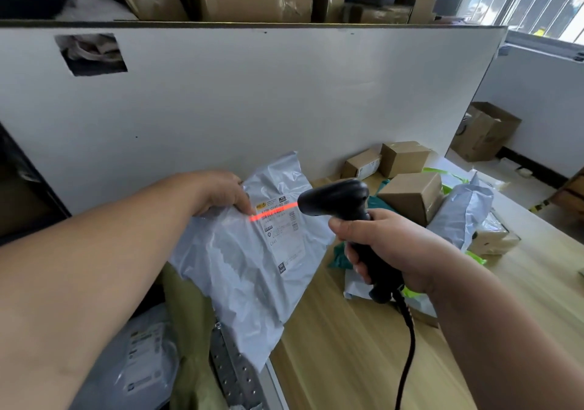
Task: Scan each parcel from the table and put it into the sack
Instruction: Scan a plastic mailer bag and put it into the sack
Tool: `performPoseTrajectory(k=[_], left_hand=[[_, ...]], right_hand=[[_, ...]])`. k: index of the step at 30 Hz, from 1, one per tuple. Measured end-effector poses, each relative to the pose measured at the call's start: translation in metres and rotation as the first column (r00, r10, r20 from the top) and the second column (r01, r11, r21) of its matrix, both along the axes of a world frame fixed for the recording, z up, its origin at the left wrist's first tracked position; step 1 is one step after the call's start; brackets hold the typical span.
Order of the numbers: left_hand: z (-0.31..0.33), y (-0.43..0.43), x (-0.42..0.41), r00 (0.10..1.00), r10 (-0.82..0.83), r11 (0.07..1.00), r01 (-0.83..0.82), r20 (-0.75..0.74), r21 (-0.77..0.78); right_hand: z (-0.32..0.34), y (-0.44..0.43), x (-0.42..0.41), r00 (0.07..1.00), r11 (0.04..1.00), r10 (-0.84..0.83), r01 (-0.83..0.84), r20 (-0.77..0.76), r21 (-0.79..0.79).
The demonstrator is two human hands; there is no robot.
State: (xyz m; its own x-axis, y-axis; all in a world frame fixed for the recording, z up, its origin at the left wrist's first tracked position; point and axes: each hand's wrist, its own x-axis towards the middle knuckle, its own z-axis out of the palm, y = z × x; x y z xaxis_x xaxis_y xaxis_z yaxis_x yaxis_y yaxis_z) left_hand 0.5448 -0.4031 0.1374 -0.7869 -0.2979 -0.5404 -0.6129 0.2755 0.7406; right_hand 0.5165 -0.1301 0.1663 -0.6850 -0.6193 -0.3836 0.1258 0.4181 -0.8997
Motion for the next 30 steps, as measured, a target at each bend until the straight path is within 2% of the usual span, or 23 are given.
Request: performPoseTrajectory(k=[6, 13, 30], left_hand=[[0.009, 0.007, 0.022, 0.999, 0.044, 0.998, -0.046, -0.030, -0.048], [0.026, -0.001, 0.054, 0.998, 0.024, 0.997, -0.028, -0.061, -0.066], [0.044, -0.083, 0.167, 0.998, 0.010, 0.998, -0.014, -0.070, -0.055]], right_hand=[[0.005, 0.007, 0.013, 0.999, 0.999, 0.035, -0.035, -0.014, -0.006], [0.021, -0.002, 0.044, 0.999, 0.999, 0.040, -0.041, -0.023, -0.025], [0.033, -0.079, 0.152, 1.000, 0.999, -0.013, 0.013, 0.000, -0.036]])
